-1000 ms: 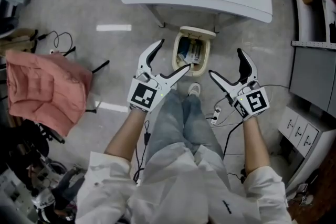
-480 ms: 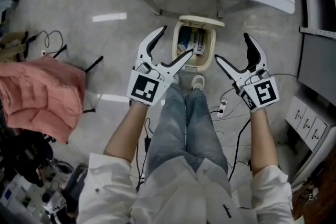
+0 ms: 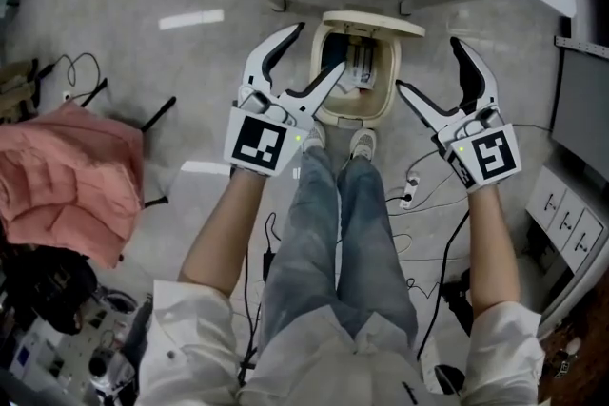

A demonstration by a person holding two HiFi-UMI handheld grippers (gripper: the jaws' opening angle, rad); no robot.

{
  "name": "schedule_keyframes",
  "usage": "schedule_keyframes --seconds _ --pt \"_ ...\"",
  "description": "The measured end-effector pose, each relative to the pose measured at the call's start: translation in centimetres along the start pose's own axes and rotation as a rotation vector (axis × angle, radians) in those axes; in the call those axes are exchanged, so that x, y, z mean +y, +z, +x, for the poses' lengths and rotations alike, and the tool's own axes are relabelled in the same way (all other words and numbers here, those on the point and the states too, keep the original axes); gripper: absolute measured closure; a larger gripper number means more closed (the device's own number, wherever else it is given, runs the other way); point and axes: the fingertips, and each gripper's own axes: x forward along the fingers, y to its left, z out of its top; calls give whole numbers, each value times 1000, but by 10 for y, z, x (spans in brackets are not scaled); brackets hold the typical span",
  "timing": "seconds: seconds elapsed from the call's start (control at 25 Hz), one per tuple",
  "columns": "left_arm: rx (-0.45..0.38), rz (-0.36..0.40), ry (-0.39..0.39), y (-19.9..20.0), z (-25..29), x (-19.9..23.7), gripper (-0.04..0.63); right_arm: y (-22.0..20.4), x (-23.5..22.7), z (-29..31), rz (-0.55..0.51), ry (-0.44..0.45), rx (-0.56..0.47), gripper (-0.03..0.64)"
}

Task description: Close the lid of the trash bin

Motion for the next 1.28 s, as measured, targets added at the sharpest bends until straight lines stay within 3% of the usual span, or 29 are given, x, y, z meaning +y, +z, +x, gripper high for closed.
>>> schedule_keyframes --seconds 0.4,0.6,0.88,1.28 --pt "39 28 19 -48 34 16 354 -44 -24 30 58 -51 -13 190" --pt "31 41 24 -59 45 20 380 -54 -29 44 16 -70 -4 206" --pt "39 69 35 -65 57 23 391 -67 -43 53 47 -125 0 246" --pt "44 84 39 -68 67 27 427 -69 -52 62 2 -169 2 375"
